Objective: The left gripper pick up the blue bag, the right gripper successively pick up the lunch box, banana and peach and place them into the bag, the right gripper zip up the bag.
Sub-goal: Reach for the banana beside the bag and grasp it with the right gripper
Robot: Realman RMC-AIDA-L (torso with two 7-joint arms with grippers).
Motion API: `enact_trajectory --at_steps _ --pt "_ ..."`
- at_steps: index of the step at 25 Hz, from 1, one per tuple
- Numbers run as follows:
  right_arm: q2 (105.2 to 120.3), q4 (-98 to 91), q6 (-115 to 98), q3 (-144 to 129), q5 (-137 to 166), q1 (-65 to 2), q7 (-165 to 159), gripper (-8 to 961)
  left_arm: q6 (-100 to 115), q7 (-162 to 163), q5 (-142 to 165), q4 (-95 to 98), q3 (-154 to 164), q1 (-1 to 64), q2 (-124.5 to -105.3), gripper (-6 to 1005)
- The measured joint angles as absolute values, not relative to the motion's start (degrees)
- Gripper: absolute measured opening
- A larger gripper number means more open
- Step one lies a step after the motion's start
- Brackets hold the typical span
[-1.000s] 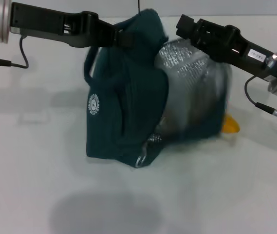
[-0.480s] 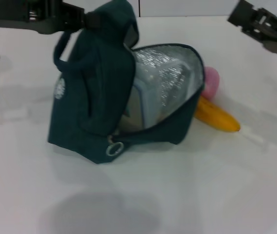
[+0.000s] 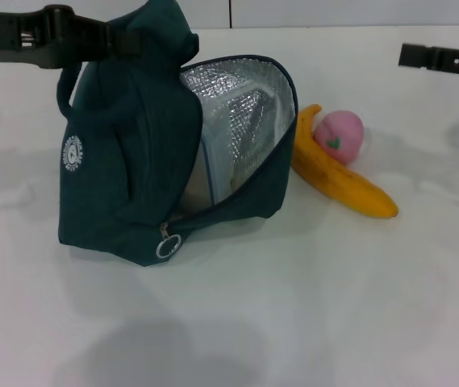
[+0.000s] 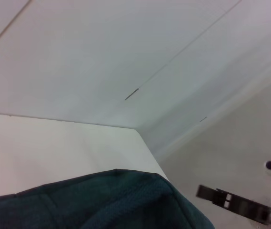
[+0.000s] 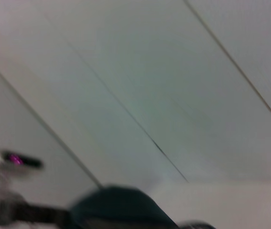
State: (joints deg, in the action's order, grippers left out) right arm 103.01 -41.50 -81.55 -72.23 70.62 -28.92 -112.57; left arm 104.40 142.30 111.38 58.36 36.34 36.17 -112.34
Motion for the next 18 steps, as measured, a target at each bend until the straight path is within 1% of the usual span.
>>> enact_trajectory --at_steps 2,5,9,12,14,16,18 --pt "102.79 -46.32 -81.07 -68.81 81.31 -30.63 -119.67 715 104.4 142.29 111.37 58.36 36.32 36.14 -112.32 31" --pt "102.68 -50.94 -83.93 -64.87 97.47 -35.71 -129.89 715 104.4 142.2 111.36 58.36 36.3 36.12 -112.32 31" --pt "102.49 -53.59 -90.31 -64.01 115.35 -43.81 -139.62 714 104.47 142.05 111.35 58.36 36.3 36.16 -112.31 31" --pt "102.72 -53.78 -95.56 -63.99 123.94 -49.74 -143.17 714 104.47 141.72 111.35 58.35 36.29 36.51 -112.33 31" --pt "103.03 -53.41 -98.54 -64.0 128.53 -53.19 -144.53 713 104.45 141.69 111.35 58.32 36.35 36.77 -112.41 31" --pt "103.78 -53.15 -101.14 -64.14 133.14 -56.62 -145.3 712 104.43 141.68 111.35 58.29 36.53 37.17 -112.56 31" --pt "105.0 -53.02 -102.89 -64.3 136.94 -58.88 -145.49 710 104.42 141.68 111.35 58.28 36.67 37.54 -112.7 31"
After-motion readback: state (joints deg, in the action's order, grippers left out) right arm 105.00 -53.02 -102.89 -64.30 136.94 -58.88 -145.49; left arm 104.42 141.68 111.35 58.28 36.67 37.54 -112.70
